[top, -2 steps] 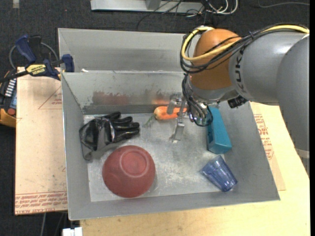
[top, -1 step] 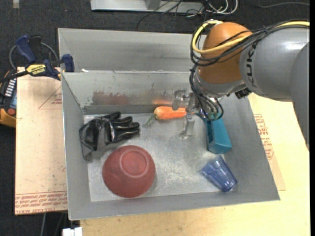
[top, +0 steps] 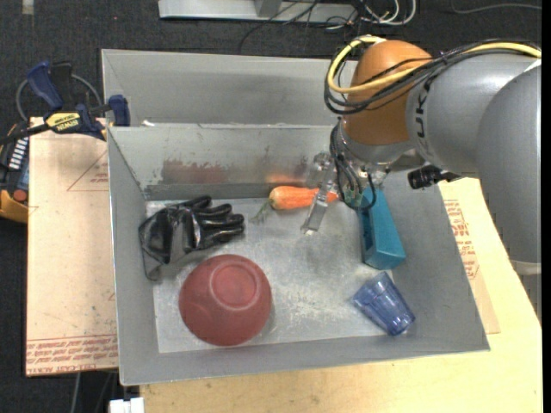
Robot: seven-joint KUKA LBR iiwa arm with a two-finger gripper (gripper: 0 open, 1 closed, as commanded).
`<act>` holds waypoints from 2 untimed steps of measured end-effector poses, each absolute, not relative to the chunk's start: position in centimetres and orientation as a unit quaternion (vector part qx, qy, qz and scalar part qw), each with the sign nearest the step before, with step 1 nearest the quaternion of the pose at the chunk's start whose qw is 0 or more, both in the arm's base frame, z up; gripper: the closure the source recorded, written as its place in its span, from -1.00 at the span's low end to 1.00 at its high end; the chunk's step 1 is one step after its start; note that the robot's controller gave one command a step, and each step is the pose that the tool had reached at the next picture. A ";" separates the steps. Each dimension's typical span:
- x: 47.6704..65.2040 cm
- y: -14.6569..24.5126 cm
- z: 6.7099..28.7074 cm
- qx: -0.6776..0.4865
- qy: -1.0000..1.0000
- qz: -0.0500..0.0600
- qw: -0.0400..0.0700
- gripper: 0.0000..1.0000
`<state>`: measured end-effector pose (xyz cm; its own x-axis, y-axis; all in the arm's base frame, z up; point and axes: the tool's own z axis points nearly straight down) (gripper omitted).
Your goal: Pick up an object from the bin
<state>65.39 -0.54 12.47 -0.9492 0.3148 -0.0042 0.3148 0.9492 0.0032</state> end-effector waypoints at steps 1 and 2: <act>65.5 -0.5 7.4 0.036 0.999 0.002 0.008 -1.00; 64.2 1.1 7.5 0.196 0.981 0.002 0.008 1.00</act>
Offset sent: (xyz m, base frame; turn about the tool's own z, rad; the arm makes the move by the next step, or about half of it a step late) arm -0.0151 0.0167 -0.0547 0.0744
